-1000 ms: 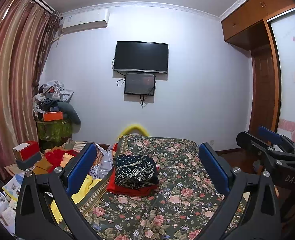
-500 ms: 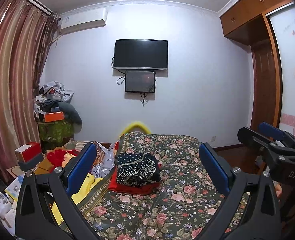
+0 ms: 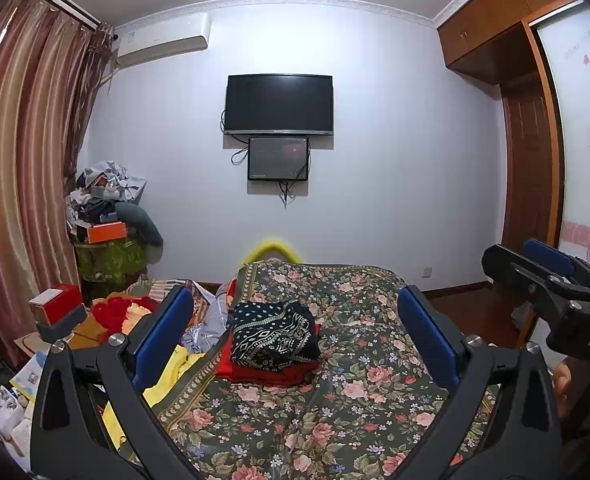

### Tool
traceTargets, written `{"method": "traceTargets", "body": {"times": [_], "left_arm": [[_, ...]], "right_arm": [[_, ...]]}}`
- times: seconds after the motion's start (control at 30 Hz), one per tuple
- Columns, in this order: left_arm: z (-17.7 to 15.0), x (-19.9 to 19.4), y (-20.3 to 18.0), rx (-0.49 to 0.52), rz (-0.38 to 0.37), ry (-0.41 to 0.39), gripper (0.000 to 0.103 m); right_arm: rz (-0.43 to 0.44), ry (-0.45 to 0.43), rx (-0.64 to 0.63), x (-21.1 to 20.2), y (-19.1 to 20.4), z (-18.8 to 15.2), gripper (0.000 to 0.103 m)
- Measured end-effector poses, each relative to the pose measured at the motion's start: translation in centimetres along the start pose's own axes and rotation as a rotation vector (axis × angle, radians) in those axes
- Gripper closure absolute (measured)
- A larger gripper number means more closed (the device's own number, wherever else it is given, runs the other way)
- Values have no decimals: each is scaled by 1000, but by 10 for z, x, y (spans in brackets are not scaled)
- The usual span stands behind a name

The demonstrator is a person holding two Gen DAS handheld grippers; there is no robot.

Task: Fold large clothes

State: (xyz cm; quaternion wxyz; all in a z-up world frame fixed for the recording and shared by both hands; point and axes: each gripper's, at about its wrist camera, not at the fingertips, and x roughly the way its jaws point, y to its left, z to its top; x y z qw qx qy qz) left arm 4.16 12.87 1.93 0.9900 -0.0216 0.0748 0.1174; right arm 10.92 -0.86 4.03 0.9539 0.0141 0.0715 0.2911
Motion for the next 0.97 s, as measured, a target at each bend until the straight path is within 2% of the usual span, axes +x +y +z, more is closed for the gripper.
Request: {"method": "traceTargets", "body": {"times": [0.97], "left_arm": [[-8,17,5,-23,-55,69,0]], "right_arm": [[-20,30,26,5,-4,-1,0]]}}
